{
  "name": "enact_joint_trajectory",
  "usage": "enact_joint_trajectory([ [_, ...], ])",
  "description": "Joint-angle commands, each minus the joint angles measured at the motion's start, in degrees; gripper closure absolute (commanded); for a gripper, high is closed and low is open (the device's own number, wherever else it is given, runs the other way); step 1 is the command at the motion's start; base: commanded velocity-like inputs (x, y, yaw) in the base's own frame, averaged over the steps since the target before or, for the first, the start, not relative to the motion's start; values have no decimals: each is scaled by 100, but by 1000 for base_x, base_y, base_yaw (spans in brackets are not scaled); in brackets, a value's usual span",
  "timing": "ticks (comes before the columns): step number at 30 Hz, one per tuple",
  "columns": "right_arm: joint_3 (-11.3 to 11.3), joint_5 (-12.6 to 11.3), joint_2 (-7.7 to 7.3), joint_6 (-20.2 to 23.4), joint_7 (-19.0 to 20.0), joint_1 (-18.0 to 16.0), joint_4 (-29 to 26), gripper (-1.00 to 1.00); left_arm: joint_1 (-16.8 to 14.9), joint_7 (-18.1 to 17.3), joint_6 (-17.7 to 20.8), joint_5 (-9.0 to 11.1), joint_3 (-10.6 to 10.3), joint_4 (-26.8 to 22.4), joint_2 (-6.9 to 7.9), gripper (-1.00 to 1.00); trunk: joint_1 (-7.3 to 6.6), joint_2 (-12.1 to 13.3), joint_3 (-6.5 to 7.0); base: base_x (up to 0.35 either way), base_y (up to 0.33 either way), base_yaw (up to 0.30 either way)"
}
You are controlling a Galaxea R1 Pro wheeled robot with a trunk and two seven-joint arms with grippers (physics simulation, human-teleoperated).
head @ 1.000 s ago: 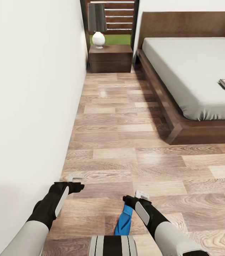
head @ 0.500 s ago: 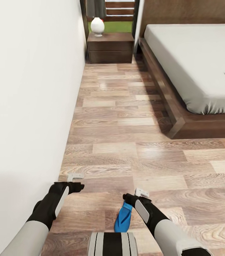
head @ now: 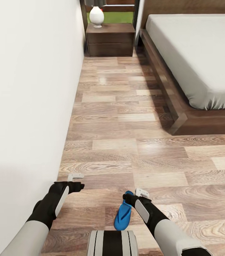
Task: In the bedroom, move the book from the bed onto either nightstand, and place the two sandals side by side next to the bed.
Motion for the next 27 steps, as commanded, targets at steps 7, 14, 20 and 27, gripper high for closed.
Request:
enact_joint_trajectory([
  [7,27,-34,0,26,-47,-31,-22,-100,-12,-24,45,25,-1,-40,-35,-100,-1,-1,-4,0,0,0],
  [14,27,-34,0,26,-47,-62,-24,-100,-21,-28,81,20,-1,-111,-230,-100,-1,-1,-4,0,0,0],
  [20,27,-34,0,26,-47,-68,-24,-100,-23,-27,88,19,-1,-152,-291,-100,2,-3,-26,0,0,0],
  [27,27,-34,0,26,-47,-70,-24,-100,-23,-27,96,23,-1,-204,-311,-100,20,-12,-181,0,0,0],
])
